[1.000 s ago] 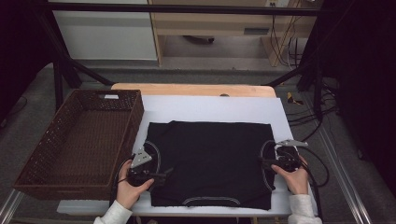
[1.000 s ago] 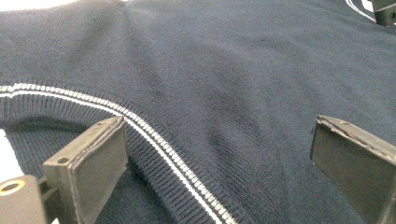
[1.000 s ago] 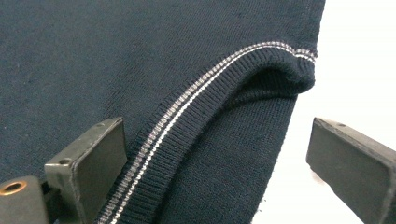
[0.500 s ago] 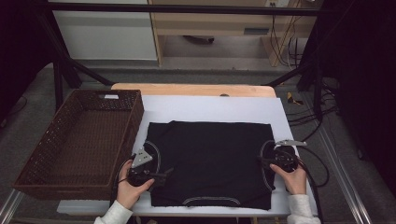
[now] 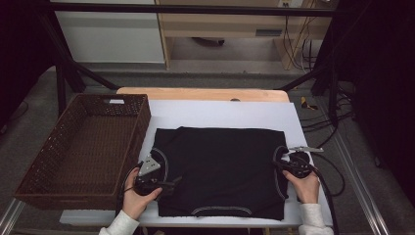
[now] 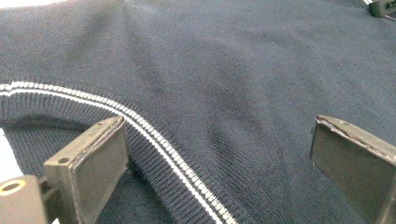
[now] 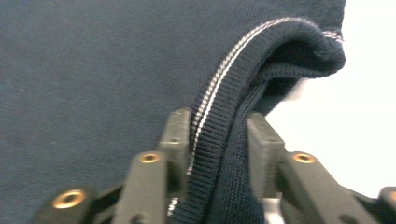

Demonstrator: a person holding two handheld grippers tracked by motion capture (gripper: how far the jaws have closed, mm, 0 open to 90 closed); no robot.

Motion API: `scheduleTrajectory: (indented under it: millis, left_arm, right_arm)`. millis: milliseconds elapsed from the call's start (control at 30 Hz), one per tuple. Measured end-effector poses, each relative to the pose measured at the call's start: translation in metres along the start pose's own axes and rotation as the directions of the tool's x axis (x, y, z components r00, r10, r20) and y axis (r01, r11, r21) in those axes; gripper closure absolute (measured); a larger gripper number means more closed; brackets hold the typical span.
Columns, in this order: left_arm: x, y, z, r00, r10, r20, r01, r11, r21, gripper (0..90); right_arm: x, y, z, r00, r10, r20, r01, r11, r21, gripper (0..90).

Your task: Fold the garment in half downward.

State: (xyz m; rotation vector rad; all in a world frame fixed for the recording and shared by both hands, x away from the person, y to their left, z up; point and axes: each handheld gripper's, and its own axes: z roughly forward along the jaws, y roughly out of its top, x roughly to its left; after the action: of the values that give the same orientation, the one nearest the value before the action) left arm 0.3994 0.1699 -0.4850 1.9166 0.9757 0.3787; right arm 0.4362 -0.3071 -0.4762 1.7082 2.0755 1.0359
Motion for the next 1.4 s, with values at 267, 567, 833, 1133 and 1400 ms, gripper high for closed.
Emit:
scheduleTrajectory:
  millis: [267, 567, 833, 1133, 1400]
  left_arm:
    - [0.0, 0.0, 0.0, 1.0, 0.003, 0.001, -0.003, 1.0, 0.003, 4.0]
    - [0.0, 0.0, 0.0, 1.0, -0.003, 0.001, 0.003, 1.0, 0.004, 3.5]
    - [0.0, 0.0, 0.0, 1.0, -0.003, 0.0, 0.003, 1.0, 0.003, 2.9]
    - [0.0, 0.0, 0.0, 1.0, -0.002, -0.001, 0.002, 1.0, 0.005, 2.7]
    - [0.0, 0.0, 0.0, 1.0, 0.0, -0.003, 0.0, 1.0, 0.005, 2.5]
  right_arm:
    - [0.001, 0.003, -0.001, 0.9994, 0.024, -0.023, -0.024, 1.0, 0.012, 79.6]
    - [-0.007, 0.007, -0.006, 0.9997, 0.023, -0.009, -0.022, 1.0, 0.019, 80.6]
    - [-0.016, 0.011, -0.011, 0.9995, 0.024, 0.023, -0.024, 1.0, 0.008, 80.8]
    - [-0.034, 0.011, -0.016, 0.9968, 0.043, 0.067, -0.043, 0.999, -0.004, 80.8]
    - [-0.047, 0.009, -0.023, 0.9916, 0.055, 0.117, -0.053, 0.998, -0.019, 80.9]
